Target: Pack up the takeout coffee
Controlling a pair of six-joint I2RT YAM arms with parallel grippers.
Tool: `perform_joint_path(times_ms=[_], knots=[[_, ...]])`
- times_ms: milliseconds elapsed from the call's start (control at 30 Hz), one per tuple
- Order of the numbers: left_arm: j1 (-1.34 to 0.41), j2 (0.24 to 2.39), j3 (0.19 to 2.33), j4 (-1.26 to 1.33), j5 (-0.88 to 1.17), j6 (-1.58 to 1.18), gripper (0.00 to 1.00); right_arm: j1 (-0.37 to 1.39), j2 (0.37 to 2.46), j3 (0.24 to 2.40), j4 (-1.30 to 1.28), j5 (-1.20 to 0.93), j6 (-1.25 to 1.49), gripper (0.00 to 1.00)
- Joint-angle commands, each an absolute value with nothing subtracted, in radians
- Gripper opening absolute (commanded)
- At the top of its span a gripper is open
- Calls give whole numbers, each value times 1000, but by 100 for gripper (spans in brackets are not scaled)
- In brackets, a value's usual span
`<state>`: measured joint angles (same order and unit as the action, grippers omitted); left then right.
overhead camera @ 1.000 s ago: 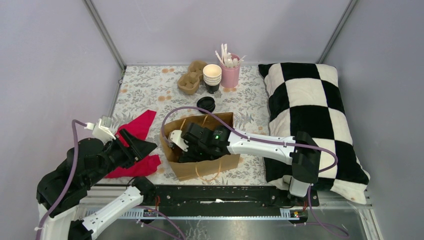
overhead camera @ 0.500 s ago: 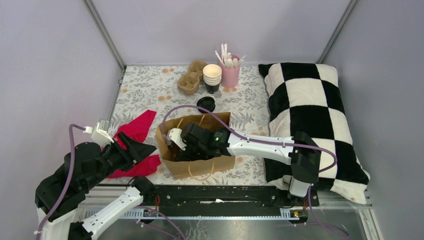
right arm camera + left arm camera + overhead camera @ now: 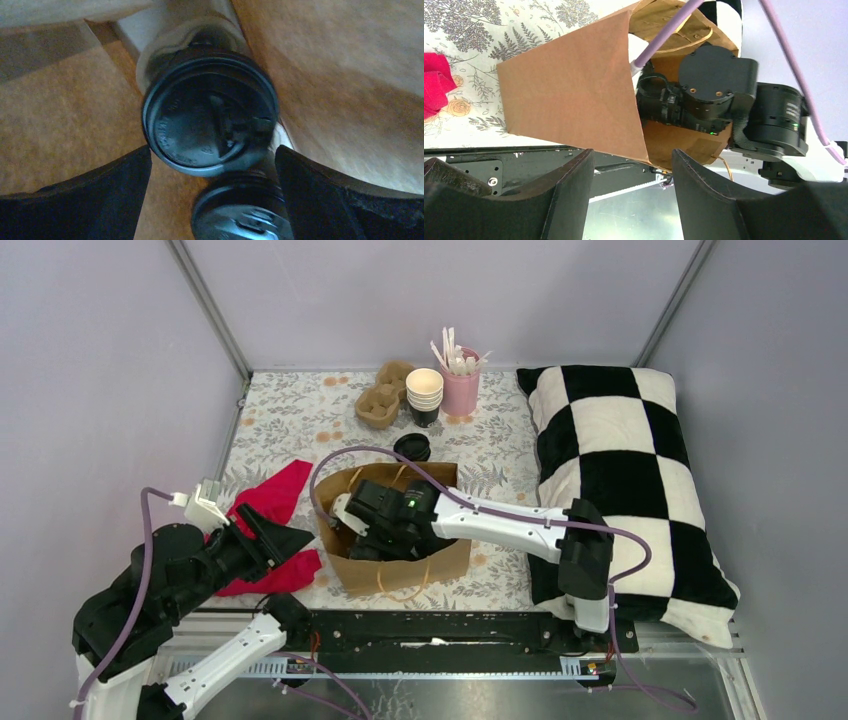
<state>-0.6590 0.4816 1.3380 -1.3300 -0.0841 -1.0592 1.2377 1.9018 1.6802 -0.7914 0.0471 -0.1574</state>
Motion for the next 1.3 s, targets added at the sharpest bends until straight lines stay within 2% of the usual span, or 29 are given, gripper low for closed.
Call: perform_joint_path(times_ms=[0, 533, 1133, 1267], knots=[[-661, 480, 1326, -1283, -74, -1066, 62, 1239, 1898, 1799, -933, 77, -131, 100], [-661, 508, 1295, -1232, -56, -1053, 62, 1240, 1832, 1927, -1018, 75, -90, 100], [-661, 531, 1315, -1223, -86, -1046, 62, 1239, 1716, 2182, -1099, 80, -7, 100], [-662, 542, 1298, -1190, -71, -1035, 63, 1240, 1667, 2129, -1042, 88, -6, 100]])
